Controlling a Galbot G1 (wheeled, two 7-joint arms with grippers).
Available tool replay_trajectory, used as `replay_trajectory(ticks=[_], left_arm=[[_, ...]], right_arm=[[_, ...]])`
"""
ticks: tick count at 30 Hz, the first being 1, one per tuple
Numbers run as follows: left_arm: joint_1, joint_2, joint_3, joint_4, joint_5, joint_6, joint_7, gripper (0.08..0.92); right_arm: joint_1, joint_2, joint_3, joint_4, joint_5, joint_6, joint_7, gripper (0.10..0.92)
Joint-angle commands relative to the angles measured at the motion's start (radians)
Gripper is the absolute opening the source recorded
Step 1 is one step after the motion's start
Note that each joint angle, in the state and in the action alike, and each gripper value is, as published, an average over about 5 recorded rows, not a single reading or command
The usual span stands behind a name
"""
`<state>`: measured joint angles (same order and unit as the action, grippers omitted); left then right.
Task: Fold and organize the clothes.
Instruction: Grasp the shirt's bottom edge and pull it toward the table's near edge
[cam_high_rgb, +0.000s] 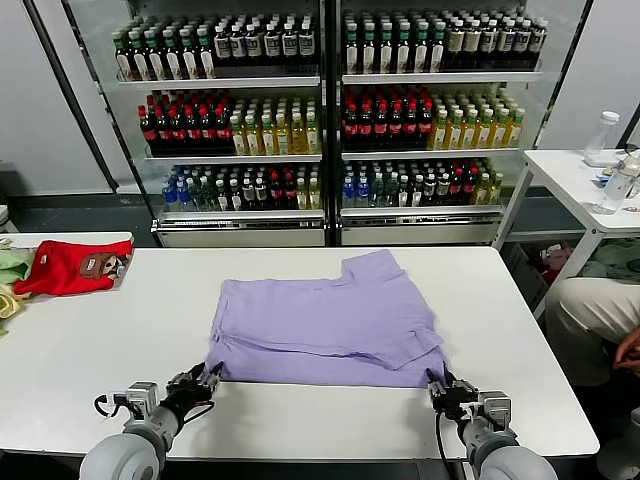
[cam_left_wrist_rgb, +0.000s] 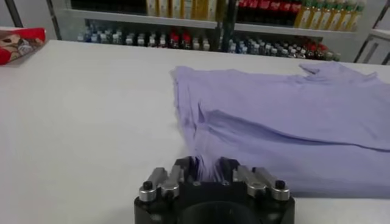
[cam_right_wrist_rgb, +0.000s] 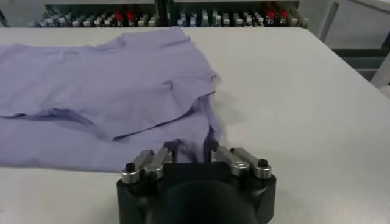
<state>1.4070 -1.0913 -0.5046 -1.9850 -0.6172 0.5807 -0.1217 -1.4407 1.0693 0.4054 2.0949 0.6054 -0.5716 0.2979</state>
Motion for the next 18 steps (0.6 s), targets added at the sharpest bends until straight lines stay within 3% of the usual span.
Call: replay_trajectory(ticks=[1, 4, 9, 13, 18], left_arm=[[0.000, -0.009, 0.003, 0.002, 0.006, 0.001, 0.004, 0.321], [0.009, -0.009, -0.003, -0.015, 0.004, 0.001, 0.005, 0.235], [0.098, 0.024, -0.044, -0.126, -0.013, 0.001, 0.004, 0.110], [0.201, 0.061, -0.090, -0.208, -0.038, -0.008, 0.004, 0.094], [0.269, 0.077, -0.103, -0.225, -0.040, -0.033, -0.003, 0.094]], right_arm=[[-0.006, 0.001, 0.002, 0.001, 0.011, -0.005, 0.003, 0.173], [-0.013, -0.003, 0.008, 0.012, 0.013, -0.005, 0.001, 0.119], [-0.085, -0.025, 0.054, 0.104, 0.019, -0.006, -0.004, 0.112], [-0.190, -0.039, 0.114, 0.189, 0.018, -0.005, -0.009, 0.112], [-0.317, -0.037, 0.157, 0.259, 0.006, -0.003, -0.015, 0.112]])
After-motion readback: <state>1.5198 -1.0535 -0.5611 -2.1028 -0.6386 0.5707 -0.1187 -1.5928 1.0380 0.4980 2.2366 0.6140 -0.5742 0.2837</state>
